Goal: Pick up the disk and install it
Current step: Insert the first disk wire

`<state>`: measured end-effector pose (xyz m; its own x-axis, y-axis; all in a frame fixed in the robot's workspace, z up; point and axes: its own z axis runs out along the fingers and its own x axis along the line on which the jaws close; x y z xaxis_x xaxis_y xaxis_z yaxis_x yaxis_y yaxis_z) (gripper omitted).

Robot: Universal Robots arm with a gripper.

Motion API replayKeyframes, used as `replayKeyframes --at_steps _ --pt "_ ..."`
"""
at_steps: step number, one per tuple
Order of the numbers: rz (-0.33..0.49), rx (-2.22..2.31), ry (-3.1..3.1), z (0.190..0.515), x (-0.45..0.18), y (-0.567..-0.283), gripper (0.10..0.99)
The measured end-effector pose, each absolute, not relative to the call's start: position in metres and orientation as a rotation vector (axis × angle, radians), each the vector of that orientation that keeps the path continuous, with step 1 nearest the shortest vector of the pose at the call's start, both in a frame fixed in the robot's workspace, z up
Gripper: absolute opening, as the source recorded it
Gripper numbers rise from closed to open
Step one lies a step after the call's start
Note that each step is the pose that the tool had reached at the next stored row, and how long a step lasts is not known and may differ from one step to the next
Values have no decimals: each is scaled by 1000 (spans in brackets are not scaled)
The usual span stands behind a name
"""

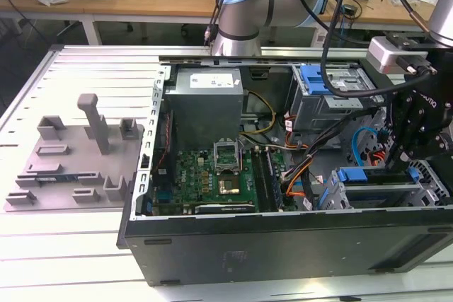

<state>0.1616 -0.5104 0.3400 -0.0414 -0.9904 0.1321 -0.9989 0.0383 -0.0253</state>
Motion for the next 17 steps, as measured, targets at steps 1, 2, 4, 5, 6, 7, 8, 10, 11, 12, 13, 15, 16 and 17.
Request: replayKeyframes --at_steps 1,2,4,5,6,7,8,10,11,12,13,15,16,17 --pt "169 2119 -2206 340 162 -510 165" --pt "169 2119 -2206 340 162 -510 165" --pt "168 2120 -2206 341 162 -510 165" --pt "169 2119 -2206 342 162 -510 165" --pt "168 2119 -2206 342 162 -510 165" --pt "168 2120 -2206 342 162 -510 165" --pt "169 2119 -2206 342 162 -510 165" --pt "169 2120 -2206 342 162 -510 165" --pt "169 2119 -2206 342 161 -510 165" --pt "169 2120 -2206 342 161 -510 165" --pt "169 2120 -2205 342 161 -510 165" --pt "169 2122 -2204 342 161 -510 165" --pt "169 2123 -2203 342 161 -510 165" --pt "169 2125 -2201 342 161 -510 165"
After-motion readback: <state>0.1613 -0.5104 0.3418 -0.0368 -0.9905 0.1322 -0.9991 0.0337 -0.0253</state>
